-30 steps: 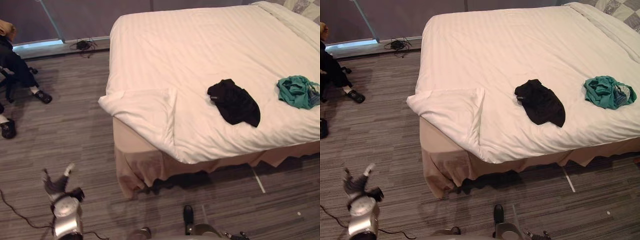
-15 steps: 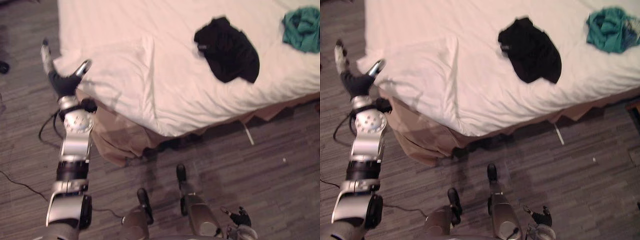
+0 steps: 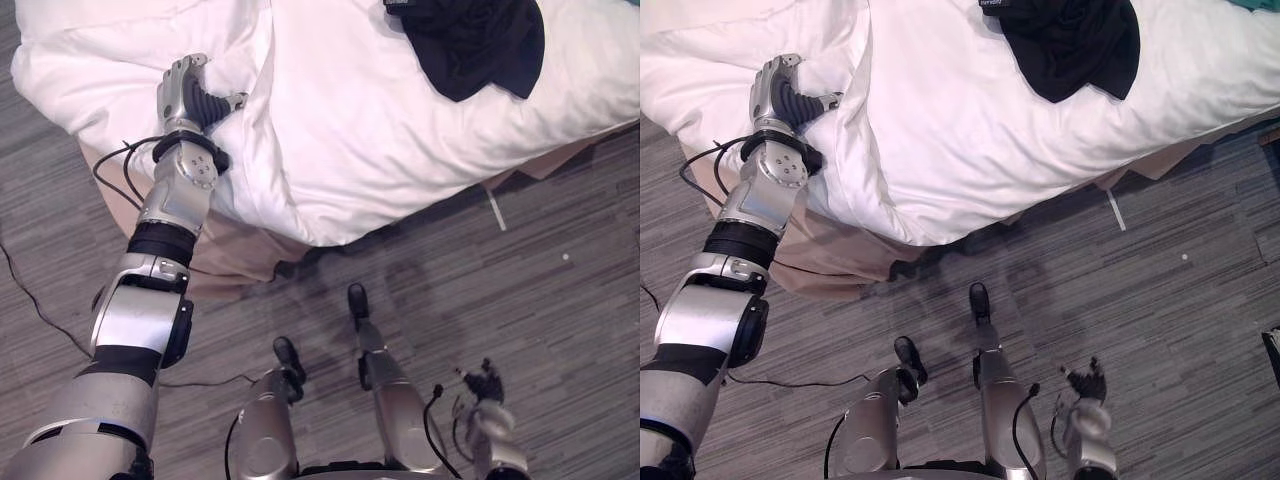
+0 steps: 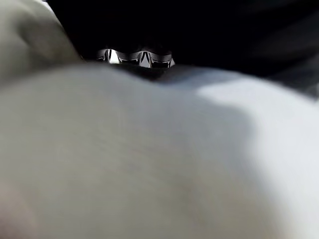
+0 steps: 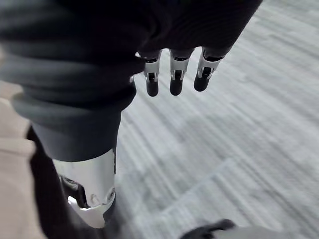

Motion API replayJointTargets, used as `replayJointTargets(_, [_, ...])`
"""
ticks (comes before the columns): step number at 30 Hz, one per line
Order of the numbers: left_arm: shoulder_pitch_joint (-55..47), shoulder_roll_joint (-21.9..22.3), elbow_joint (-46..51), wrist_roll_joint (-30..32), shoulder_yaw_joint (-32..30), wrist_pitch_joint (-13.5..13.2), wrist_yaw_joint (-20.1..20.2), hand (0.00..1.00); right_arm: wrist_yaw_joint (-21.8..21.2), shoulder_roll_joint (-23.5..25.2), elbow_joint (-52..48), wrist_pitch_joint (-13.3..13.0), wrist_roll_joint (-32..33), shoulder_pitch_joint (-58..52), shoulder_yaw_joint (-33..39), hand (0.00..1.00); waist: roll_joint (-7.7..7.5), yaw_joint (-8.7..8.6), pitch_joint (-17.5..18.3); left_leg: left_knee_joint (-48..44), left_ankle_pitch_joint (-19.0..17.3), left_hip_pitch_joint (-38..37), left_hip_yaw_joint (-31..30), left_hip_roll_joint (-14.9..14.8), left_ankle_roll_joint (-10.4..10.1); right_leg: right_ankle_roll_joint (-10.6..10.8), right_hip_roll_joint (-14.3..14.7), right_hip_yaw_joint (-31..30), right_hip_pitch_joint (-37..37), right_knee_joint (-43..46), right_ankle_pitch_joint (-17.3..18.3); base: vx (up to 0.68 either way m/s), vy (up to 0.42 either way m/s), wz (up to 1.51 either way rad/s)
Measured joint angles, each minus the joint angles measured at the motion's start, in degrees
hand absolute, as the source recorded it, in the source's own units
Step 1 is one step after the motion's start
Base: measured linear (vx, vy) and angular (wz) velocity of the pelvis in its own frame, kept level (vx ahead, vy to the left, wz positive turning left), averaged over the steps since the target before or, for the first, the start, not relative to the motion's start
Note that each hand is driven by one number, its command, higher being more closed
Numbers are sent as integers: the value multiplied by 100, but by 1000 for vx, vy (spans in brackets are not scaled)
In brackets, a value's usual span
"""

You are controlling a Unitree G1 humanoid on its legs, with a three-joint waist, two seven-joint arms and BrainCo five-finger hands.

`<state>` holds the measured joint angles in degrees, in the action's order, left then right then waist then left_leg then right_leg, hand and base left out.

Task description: Tidy the bed and pick cloth on bed and put in laundry

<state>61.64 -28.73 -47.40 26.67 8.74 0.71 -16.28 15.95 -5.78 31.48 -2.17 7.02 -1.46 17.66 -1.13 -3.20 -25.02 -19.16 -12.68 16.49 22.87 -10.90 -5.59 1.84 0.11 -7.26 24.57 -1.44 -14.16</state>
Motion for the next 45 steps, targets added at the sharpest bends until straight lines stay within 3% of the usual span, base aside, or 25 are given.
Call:
replayJointTargets(6, [-1734, -50, 777, -215, -618, -124, 205, 100, 291, -780, -1607, -40, 7, -1, 712, 0, 26, -6, 12, 168, -1, -542, -198, 79, 16, 97, -61, 196, -631, -24, 115, -14, 5, 13])
replayJointTargets(7, [-2010, -60, 908, -265, -783, -134, 202, 0, 316, -909, -1736, -29, -46, -2, 778, 0, 27, 9, 16, 211, 19, -569, -229, 110, 3, 95, -82, 227, -648, -34, 114, -20, -15, 17])
replayJointTargets(9, [-2843, -77, 1327, -481, -1299, -141, 94, 0, 439, -1232, -1961, 0, -409, 91, 976, 0, 31, 73, 28, 358, 126, -707, -307, 214, -6, 67, -139, 248, -730, -93, 89, -6, -9, 11])
replayJointTargets(10, [-3437, -64, 1482, -611, -1631, -136, 4, 0, 501, -1417, -1960, 13, -668, 288, 974, 100, 40, 83, 71, 407, 133, -810, -337, 234, -11, 52, -146, 266, -864, -166, 77, 0, -1, 7])
replayJointTargets(14, [-4477, 302, 1488, -870, -2346, -78, -199, 0, 536, -1804, -1961, 16, -1012, 795, 822, 100, 102, 115, 332, 539, 239, -849, -552, 328, -1, 50, -229, 426, -996, -288, 59, -2, 3, 26])
replayJointTargets(21, [-5695, 1385, 1543, -1611, -3177, 36, -813, 0, 539, -2213, -1884, 22, -1231, 2377, -274, 100, 113, 433, 328, 502, 327, -642, -908, 452, 69, 57, -384, 711, -1064, -415, -53, -61, 23, 27])
replayJointTargets(23, [-5826, 1550, 1503, -1806, -3192, 32, -894, 0, 546, -2302, -1668, 9, -1203, 2991, -641, 100, 148, 440, 291, 466, 357, -524, -1057, 495, 62, 63, -436, 835, -1034, -409, -63, -102, 47, 42])
replayJointTargets(27, [-5675, 1735, 1115, -2244, -3117, -8, -980, 0, 658, -2607, -426, -14, -877, 4534, -1330, 100, 335, 747, 139, 189, 379, -27, -1278, 531, 74, 91, -511, 1033, -744, -335, -64, -113, 43, 28])
replayJointTargets(29, [-5496, 1739, 884, -2312, -2954, -9, -1021, 0, 663, -2612, 243, -11, -633, 5045, -1582, 100, 427, 771, 59, 82, 436, 296, -1486, 581, 85, 97, -548, 1218, -567, -297, -70, -92, 36, 46])
replayJointTargets(31, [-5290, 1763, 785, -2379, -2712, -8, -1024, 0, 628, -2594, 774, -11, -347, 5233, -1759, 100, 464, 921, -26, 13, 458, 494, -1567, 579, 83, 90, -555, 1297, -426, -252, -76, -69, 42, 37])
replayJointTargets(33, [-4984, 1820, 631, -2379, -2362, -12, -1017, 0, 670, -2405, 1452, -149, -77, 5405, -1824, 100, 534, 1042, -89, -62, 501, 708, -1713, 589, 103, 63, -586, 1440, -295, -213, -104, -29, 45, 32])
replayJointTargets(41, [-4463, 1905, 457, -2380, -1773, -137, -1026, 0, 553, -1862, 1597, -508, 868, 5690, -1969, 100, 556, 1011, -148, 70, 544, 601, -1737, 588, 80, 75, -593, 1490, -331, -149, -79, 6, 36, 0])
replayJointTargets(43, [-4479, 2027, 461, -2380, -1628, -178, -1028, 0, 132, -1374, 1003, -652, 1518, 5360, -2730, 100, 556, 1006, -149, 399, 662, 246, -1721, 550, 2, -17, -533, 1493, -531, -166, -3, 42, -49, -6])
replayJointTargets(44, [-4482, 2029, 461, -2380, -1617, -179, -1028, 0, 100, -1337, 973, -654, 1556, 5339, -2774, 100, 556, 1006, -149, 415, 666, 225, -1721, 546, -3, -28, -528, 1493, -545, -167, 5, 55, -66, -2])
replayJointTargets(45, [-4510, 2062, 466, -2380, -1553, -188, -1018, 0, -279, -949, 725, -703, 2055, 5164, -3226, 100, 553, 1006, -149, 565, 716, 36, -1731, 493, -71, -80, -473, 1516, -676, -182, 47, 41, -52, -1])
